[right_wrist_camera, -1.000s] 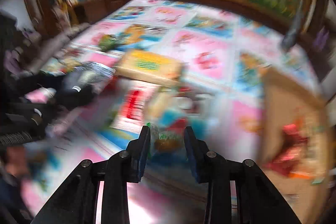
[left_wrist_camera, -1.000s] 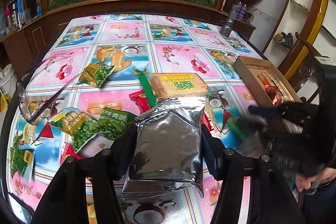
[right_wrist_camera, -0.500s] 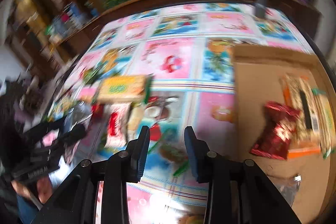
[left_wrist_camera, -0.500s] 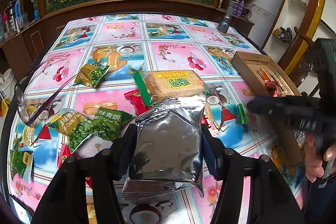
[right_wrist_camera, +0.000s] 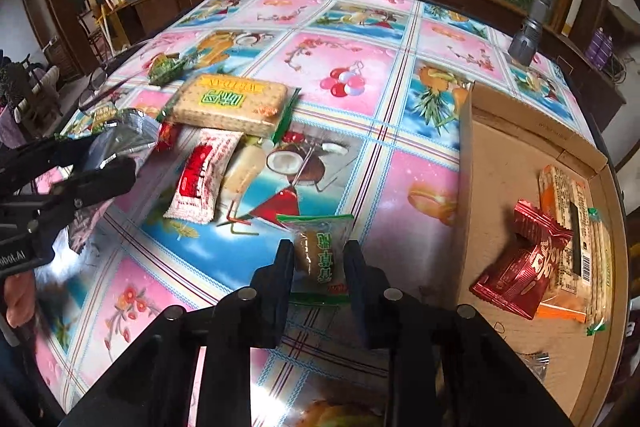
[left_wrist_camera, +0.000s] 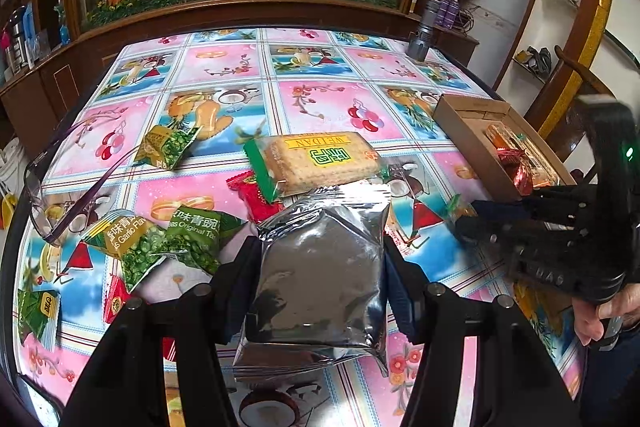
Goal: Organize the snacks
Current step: 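Grasp the green-wrapped snack with the right gripper while the left holds the foil packet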
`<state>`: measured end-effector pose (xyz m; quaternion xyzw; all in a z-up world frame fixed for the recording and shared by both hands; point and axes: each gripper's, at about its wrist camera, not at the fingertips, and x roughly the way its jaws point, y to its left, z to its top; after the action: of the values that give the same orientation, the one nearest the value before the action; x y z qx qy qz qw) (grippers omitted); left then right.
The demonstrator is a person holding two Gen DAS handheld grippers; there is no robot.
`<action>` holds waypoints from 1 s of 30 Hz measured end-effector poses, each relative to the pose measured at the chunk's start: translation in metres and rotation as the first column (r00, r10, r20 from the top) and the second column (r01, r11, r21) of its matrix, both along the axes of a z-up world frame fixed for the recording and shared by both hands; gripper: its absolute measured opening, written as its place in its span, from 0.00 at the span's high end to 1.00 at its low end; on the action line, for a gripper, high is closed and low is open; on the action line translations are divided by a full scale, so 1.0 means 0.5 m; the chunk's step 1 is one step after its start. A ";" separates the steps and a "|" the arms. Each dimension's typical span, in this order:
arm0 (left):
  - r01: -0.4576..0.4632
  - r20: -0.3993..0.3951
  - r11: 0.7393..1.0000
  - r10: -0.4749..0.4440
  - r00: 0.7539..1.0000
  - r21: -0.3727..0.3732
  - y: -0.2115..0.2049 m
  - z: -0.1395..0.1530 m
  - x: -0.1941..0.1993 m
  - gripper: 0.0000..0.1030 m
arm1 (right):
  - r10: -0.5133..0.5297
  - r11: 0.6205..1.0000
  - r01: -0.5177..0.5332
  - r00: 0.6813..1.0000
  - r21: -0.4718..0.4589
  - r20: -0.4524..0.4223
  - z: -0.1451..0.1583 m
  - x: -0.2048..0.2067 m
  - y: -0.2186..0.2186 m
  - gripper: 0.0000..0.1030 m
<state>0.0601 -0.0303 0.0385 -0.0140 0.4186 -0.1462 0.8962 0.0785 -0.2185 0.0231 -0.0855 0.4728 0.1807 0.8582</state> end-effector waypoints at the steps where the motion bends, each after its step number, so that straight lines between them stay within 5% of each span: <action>1: 0.000 0.001 1.000 0.000 1.000 0.000 -0.001 0.000 0.000 0.44 | -0.003 1.000 0.003 1.000 0.013 0.005 0.005 -0.003 -0.001 0.80; 4: 0.002 0.009 1.000 -0.002 1.000 -0.001 -0.005 0.000 -0.001 0.44 | -0.024 0.996 0.022 0.999 0.087 0.025 0.028 -0.004 -0.016 0.90; 11: -0.001 0.006 1.000 0.001 1.000 0.006 -0.011 -0.004 0.001 0.44 | -0.041 0.986 0.038 0.999 0.165 0.020 0.040 0.000 -0.026 0.90; 12: -0.004 0.005 1.000 0.004 1.000 0.005 -0.008 -0.004 0.002 0.44 | -0.039 0.984 0.038 0.999 0.174 0.001 0.037 0.003 -0.025 0.84; 14: -0.005 0.002 1.000 0.005 1.000 -0.003 -0.006 -0.004 0.002 0.44 | -0.039 0.987 0.040 0.999 0.158 -0.010 0.029 0.001 -0.016 0.70; 24: 0.001 0.005 1.000 -0.001 1.000 0.010 -0.010 -0.004 0.001 0.44 | -0.058 0.998 0.058 0.998 -0.012 -0.005 -0.012 -0.003 0.020 0.70; 30: -0.004 0.017 1.000 0.004 1.000 0.010 -0.010 -0.003 -0.001 0.44 | -0.034 0.997 0.031 0.999 0.071 0.038 0.015 -0.017 0.019 0.73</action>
<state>0.0598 -0.0355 0.0371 -0.0090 0.4118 -0.1424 0.9001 0.0701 -0.2090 0.0304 -0.0508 0.4504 0.1815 0.8727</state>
